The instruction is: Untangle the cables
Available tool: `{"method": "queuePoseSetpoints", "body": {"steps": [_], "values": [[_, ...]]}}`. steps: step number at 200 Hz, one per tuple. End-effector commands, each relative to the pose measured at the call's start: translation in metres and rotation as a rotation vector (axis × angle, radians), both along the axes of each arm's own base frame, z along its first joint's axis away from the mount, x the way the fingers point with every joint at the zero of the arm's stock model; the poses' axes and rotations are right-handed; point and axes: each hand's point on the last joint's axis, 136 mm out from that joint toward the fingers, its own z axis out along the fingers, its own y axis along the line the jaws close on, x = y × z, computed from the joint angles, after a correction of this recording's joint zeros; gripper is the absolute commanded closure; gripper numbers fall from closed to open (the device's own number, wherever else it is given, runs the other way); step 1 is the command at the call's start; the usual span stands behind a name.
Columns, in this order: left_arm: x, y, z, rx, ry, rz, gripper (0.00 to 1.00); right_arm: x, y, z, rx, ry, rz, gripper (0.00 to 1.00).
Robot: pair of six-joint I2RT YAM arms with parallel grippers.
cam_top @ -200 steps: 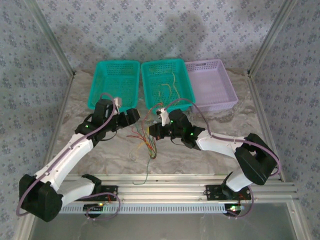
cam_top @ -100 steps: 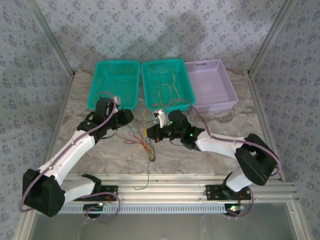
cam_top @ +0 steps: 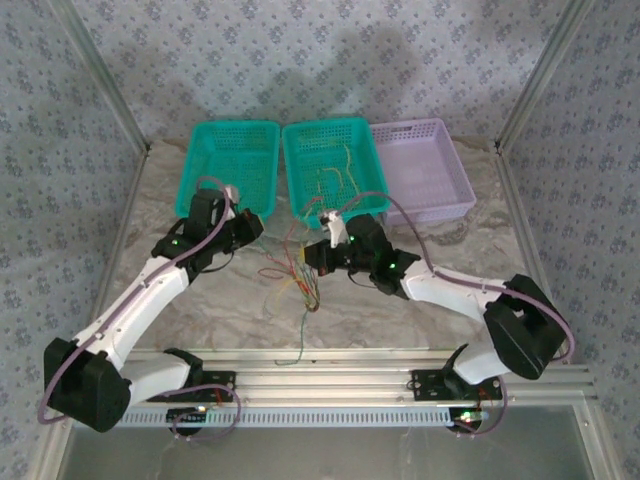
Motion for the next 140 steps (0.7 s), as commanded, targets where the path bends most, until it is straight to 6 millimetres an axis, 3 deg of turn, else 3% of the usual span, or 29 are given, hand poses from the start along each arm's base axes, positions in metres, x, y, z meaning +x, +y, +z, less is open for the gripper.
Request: {"method": "queuePoseSetpoints", "body": {"steps": [1, 47, 101, 140], "values": [[0.001, 0.007, 0.031, 0.03, -0.065, 0.005, 1.0, 0.017, -0.02, 0.003, -0.03, -0.006, -0.103, 1.0], [-0.004, 0.032, 0.054, 0.101, -0.106, 0.036, 1.0, 0.031, -0.063, -0.006, -0.061, 0.021, -0.259, 1.0], [-0.007, 0.057, 0.079, 0.129, -0.147, 0.081, 1.0, 0.03, -0.103, -0.016, -0.141, 0.041, -0.369, 1.0], [-0.007, 0.07, 0.087, 0.152, -0.159, 0.113, 1.0, 0.034, -0.167, -0.037, -0.27, 0.092, -0.578, 1.0]]}}
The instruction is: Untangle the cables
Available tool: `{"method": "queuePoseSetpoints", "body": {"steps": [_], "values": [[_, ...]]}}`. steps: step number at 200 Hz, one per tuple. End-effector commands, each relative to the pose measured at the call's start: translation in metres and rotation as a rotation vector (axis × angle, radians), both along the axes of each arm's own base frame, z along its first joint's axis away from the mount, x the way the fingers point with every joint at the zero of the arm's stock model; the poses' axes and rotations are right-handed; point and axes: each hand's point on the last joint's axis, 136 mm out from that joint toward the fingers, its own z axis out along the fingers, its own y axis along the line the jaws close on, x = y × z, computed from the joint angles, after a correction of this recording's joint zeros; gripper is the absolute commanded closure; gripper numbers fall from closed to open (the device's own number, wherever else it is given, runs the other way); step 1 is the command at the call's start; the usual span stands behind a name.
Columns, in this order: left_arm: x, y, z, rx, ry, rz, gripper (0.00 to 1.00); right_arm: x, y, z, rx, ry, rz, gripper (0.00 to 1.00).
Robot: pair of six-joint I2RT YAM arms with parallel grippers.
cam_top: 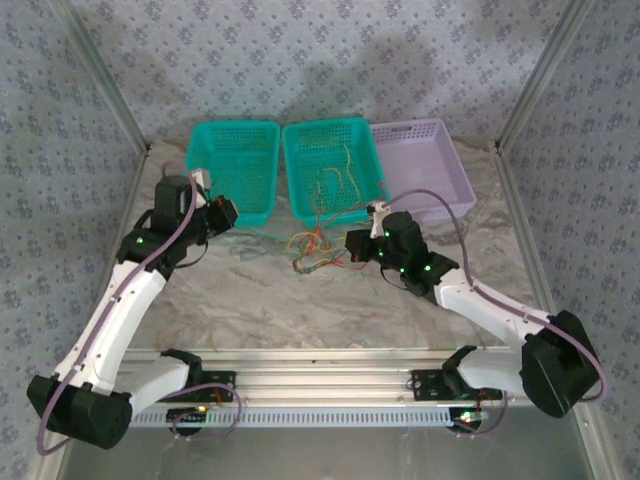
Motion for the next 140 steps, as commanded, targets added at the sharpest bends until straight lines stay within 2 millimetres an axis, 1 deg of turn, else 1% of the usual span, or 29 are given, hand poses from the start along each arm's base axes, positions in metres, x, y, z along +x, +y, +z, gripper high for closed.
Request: {"method": "queuePoseSetpoints", "body": {"steps": [1, 15, 26, 51, 75, 90, 93, 101, 140], "values": [[0.0, 0.018, 0.024, 0.049, -0.062, 0.044, 1.0, 0.0, -0.06, -0.038, -0.156, 0.1, -0.199, 1.0], [0.0, 0.02, 0.025, 0.055, -0.063, 0.051, 1.0, -0.001, -0.084, -0.04, -0.174, 0.106, -0.27, 1.0], [0.0, 0.021, 0.025, 0.061, -0.062, 0.054, 1.0, -0.004, -0.094, -0.041, -0.17, 0.117, -0.291, 1.0], [0.001, 0.026, 0.027, 0.082, -0.065, 0.072, 1.0, -0.006, -0.125, -0.038, -0.185, 0.13, -0.378, 1.0], [0.001, 0.031, 0.03, 0.106, -0.064, 0.087, 1.0, -0.008, -0.144, -0.033, -0.185, 0.129, -0.418, 1.0], [0.002, 0.036, 0.035, 0.123, -0.081, 0.106, 1.0, -0.01, -0.157, -0.031, -0.207, 0.131, -0.451, 1.0], [-0.002, 0.038, 0.032, 0.134, -0.062, 0.107, 1.0, -0.011, -0.162, -0.031, -0.21, 0.135, -0.463, 1.0], [-0.003, 0.041, 0.033, 0.146, -0.064, 0.115, 1.0, -0.012, -0.168, -0.032, -0.211, 0.145, -0.479, 1.0], [-0.006, 0.051, 0.038, 0.182, -0.073, 0.15, 1.0, -0.02, -0.186, -0.04, -0.204, 0.209, -0.511, 1.0]]}}
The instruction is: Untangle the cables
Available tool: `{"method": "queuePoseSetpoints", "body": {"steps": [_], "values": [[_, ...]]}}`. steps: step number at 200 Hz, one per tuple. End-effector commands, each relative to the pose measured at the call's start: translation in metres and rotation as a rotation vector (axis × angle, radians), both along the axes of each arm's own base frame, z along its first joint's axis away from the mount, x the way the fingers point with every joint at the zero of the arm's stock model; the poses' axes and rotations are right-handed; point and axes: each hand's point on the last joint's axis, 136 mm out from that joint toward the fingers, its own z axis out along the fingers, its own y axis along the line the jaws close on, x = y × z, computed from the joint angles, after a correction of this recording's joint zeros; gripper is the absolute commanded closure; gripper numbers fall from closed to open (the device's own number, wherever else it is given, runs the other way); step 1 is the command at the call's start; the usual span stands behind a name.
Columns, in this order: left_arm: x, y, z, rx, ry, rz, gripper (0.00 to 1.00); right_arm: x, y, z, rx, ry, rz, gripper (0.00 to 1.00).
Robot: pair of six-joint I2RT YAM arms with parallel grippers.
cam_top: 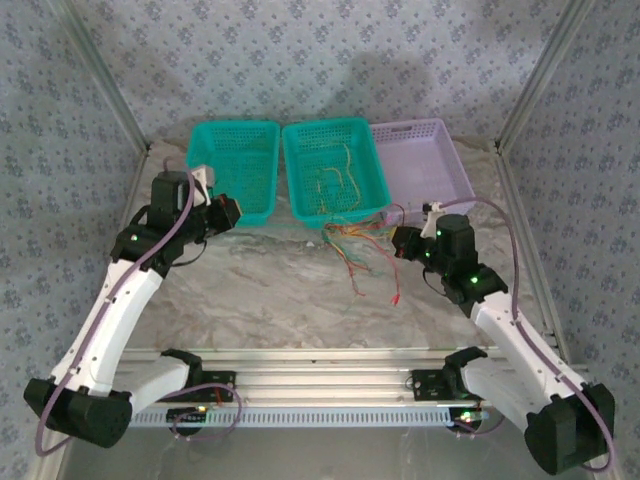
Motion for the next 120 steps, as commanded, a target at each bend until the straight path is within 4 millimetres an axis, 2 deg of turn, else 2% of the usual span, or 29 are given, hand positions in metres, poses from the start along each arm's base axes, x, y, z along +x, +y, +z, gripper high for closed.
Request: {"method": "queuePoseSetpoints", "body": {"steps": [1, 39, 90, 120], "values": [[0.004, 0.06, 0.022, 0.175, -0.086, 0.225, 1.0, -0.014, -0.075, -0.059, -0.21, 0.203, -0.269, 1.0], [0.002, 0.073, 0.025, 0.219, -0.098, 0.271, 1.0, -0.022, -0.097, -0.058, -0.225, 0.214, -0.352, 1.0], [0.001, 0.088, 0.029, 0.28, -0.106, 0.337, 1.0, -0.034, -0.141, -0.041, -0.223, 0.173, -0.559, 1.0], [-0.001, 0.095, 0.03, 0.297, -0.111, 0.369, 1.0, -0.036, -0.155, -0.039, -0.228, 0.184, -0.62, 1.0]]}}
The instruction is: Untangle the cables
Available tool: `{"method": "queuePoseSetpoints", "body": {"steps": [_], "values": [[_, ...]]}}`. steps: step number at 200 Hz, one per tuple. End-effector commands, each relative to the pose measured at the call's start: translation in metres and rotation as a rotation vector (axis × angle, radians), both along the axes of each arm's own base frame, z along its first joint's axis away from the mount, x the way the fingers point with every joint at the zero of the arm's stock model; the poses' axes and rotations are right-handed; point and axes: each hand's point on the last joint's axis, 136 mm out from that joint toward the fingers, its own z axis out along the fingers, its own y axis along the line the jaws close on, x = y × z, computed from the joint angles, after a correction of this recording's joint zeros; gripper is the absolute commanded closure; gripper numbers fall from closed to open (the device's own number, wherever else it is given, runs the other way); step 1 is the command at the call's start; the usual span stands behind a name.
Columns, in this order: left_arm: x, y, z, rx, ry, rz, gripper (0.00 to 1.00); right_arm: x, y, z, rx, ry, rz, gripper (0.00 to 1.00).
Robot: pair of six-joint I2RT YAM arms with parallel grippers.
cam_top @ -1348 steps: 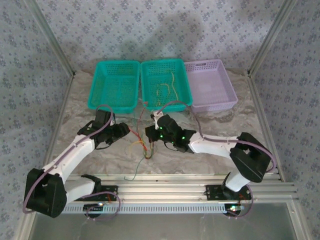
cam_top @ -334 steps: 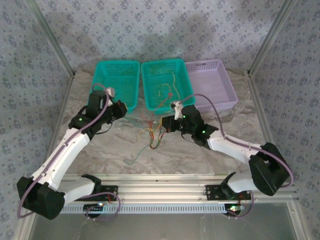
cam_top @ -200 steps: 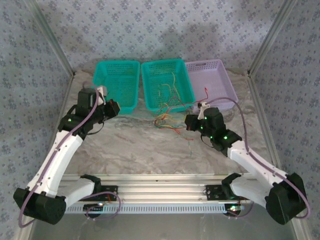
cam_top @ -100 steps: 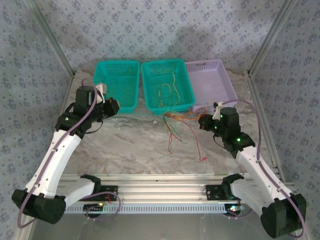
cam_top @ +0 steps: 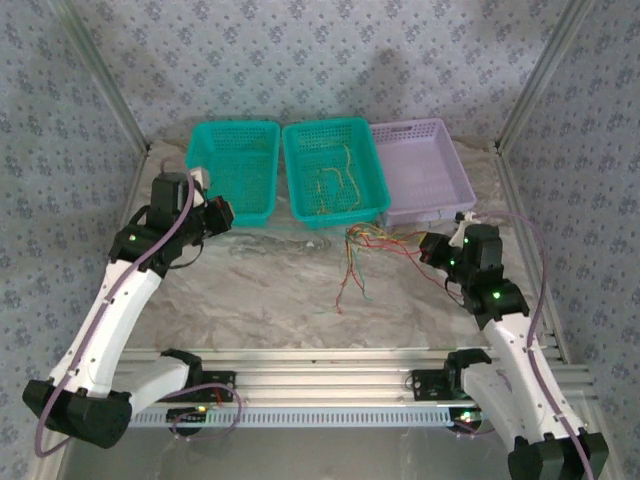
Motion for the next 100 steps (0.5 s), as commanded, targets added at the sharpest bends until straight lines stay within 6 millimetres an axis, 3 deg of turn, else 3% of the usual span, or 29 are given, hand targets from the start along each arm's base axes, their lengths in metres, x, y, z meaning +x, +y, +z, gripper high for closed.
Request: {"method": "queuePoseSetpoints", "body": {"steps": [1, 47, 82, 100], "values": [[0.0, 0.077, 0.036, 0.212, -0.13, 0.296, 1.0, -0.016, -0.092, -0.039, -0.22, 0.157, -0.41, 1.0], [-0.007, 0.092, 0.043, 0.234, -0.149, 0.361, 1.0, -0.017, -0.104, -0.044, -0.26, 0.175, -0.463, 1.0], [0.0, 0.076, 0.031, 0.181, -0.125, 0.299, 1.0, -0.003, -0.072, -0.059, -0.19, 0.189, -0.324, 0.99], [0.005, 0.065, 0.021, 0.152, -0.088, 0.256, 1.0, 0.006, -0.049, -0.061, -0.147, 0.166, -0.22, 0.89]]}}
